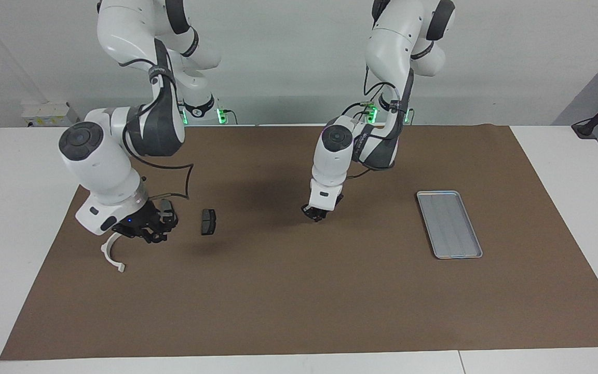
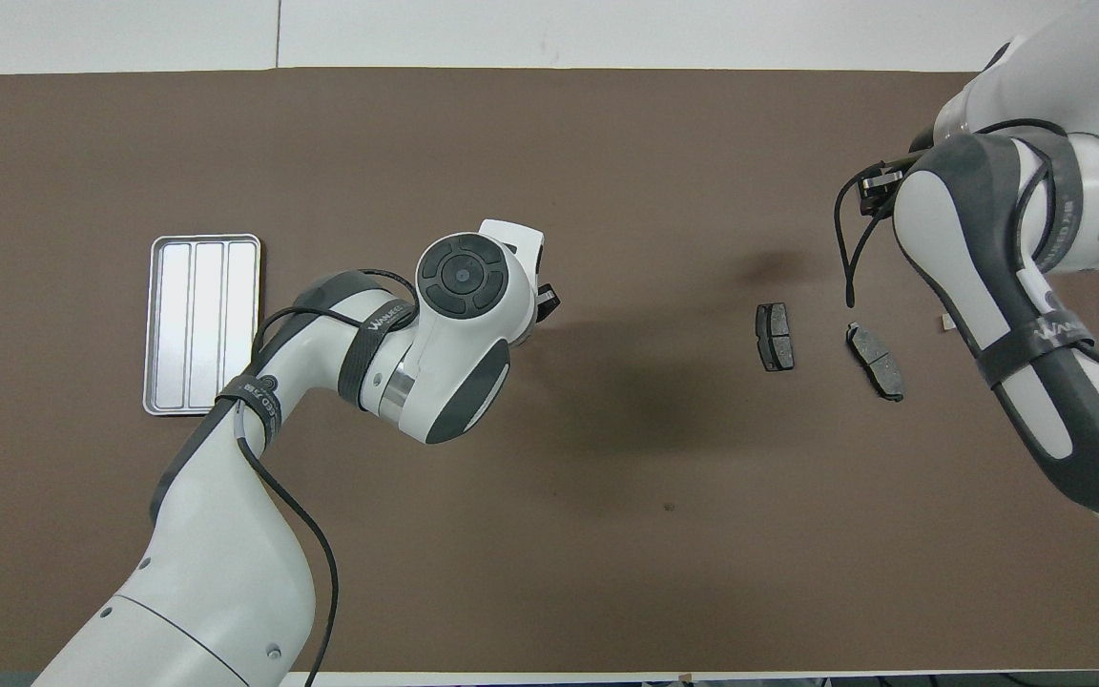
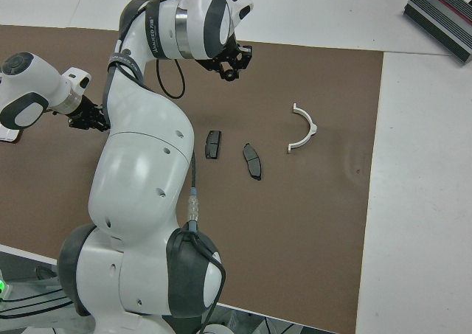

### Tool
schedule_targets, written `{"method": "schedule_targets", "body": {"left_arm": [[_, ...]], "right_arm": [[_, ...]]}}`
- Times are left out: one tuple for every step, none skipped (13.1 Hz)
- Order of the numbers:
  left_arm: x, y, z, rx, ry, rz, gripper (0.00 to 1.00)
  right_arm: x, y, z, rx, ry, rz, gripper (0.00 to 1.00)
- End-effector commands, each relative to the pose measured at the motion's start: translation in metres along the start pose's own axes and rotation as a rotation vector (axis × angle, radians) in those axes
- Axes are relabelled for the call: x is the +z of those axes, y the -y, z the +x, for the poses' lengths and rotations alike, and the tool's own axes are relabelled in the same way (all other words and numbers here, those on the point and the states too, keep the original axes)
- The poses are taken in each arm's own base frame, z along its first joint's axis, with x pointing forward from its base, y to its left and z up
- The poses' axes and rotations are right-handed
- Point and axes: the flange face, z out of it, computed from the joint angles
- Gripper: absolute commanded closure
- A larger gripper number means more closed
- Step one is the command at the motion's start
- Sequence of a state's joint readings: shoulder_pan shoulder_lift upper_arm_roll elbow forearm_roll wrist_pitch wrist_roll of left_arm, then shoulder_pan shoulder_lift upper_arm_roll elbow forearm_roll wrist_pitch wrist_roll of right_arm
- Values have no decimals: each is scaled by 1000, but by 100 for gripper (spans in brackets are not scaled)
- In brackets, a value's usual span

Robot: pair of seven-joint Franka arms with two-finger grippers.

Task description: Place bearing gear from tray to pile

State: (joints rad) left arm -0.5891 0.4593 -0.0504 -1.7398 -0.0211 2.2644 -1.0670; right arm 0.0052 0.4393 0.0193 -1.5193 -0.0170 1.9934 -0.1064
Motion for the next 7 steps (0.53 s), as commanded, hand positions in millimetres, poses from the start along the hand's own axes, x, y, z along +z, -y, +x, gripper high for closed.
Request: {"method": "schedule_targets", "body": {"left_arm": [[8,-1,-2,-15,-1,18,100],[14,3,-3,-19,5,30,100],[17,4,-4,-25,5,30,100],[18,5,-3,-25,0,26,100],[21,6,-4,-26,1,25,100],[21,6,-4,-25,0,26,100],[23,6,-5,-25,1,27,100]], "right_arm": [[35,-6,-14,-34,-38,-23,100],[48,-15,-12,-46,-42,-24,100],[63,-27,-9,-65,-52,-26,100],[75,-38,-7,-75,-71,-30,100],[86,-46,-6,-80,-78,-32,100],[96,-47,-4,-82,-88,-33,100],[100,-47,-3,-81,-91,-33,100]]}}
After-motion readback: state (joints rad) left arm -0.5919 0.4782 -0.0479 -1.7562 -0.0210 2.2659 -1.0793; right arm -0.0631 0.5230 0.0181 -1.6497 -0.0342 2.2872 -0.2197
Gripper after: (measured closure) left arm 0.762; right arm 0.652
